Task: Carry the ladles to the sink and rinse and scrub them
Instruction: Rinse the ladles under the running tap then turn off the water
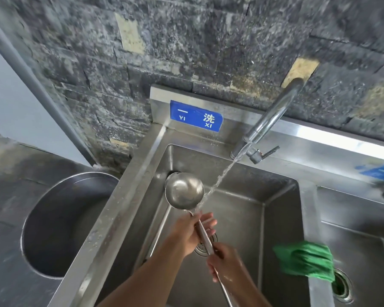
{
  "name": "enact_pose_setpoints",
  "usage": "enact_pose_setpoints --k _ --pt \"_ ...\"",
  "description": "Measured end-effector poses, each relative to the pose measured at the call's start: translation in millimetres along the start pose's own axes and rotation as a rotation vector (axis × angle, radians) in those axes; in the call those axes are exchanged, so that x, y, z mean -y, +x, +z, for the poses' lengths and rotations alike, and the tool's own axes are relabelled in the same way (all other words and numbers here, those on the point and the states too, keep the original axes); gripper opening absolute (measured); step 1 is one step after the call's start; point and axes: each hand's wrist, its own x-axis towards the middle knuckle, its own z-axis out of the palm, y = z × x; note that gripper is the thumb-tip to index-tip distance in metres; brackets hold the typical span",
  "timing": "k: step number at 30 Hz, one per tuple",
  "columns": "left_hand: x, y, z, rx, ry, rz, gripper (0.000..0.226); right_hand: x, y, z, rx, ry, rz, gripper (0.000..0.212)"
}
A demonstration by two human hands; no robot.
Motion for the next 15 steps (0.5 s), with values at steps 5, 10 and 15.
enact_pose_setpoints --k 5,10,15 --pt "-12 12 2 -0.120 0.191 0.079 0.013 3 16 32 0.074 0.197 0.091 0.022" --pt "-28 11 -13 -0.189 0.542 0.043 0.021 39 47 22 0.127 0.517 0.236 0.021" --pt "-40 -7 -23 -0.186 0.858 -0.016 0.032 69 75 10 0.118 0.689 0.220 0.024"
